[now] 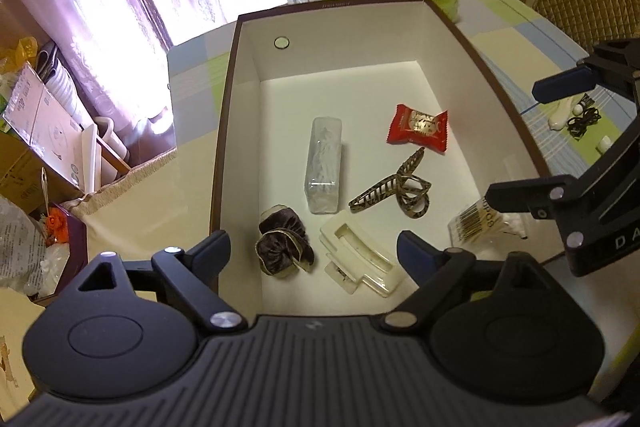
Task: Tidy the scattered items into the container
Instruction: 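Withdraw both open grippers from the box toward the remaining items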
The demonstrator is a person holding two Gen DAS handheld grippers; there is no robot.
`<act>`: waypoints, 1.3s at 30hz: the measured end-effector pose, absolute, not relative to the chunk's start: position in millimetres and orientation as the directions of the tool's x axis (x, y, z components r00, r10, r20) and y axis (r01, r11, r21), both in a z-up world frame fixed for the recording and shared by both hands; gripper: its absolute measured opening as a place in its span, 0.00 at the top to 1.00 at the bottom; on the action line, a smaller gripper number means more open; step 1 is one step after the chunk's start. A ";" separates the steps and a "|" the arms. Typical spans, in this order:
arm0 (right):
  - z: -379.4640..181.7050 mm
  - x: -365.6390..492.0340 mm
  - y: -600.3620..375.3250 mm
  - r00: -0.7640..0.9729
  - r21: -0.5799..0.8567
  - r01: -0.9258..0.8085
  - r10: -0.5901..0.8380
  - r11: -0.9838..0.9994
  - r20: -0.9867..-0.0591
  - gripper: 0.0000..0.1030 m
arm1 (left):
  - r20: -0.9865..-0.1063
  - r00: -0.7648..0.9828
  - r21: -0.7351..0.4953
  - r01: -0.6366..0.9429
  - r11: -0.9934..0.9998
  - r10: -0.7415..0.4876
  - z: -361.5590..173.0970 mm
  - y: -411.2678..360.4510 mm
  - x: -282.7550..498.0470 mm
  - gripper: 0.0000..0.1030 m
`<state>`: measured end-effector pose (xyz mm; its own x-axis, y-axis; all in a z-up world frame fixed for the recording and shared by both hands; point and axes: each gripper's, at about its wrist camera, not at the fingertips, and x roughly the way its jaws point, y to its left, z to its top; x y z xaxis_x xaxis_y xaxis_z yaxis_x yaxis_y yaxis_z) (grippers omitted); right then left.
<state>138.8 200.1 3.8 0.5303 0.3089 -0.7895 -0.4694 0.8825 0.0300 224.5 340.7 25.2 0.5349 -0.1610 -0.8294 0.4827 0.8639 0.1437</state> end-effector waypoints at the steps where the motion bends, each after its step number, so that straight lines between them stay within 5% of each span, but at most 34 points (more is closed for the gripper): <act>1: 5.1 135.6 198.5 0.532 0.031 -0.469 0.310 0.883 -0.788 0.00 | -0.827 0.539 0.145 0.482 0.864 -0.162 27.6 340.2 221.9 0.12; 39: 5.4 66.1 156.5 0.479 0.073 -0.553 0.389 0.830 -0.787 0.00 | -0.826 0.557 0.160 0.378 0.912 -0.086 39.7 317.6 139.4 0.06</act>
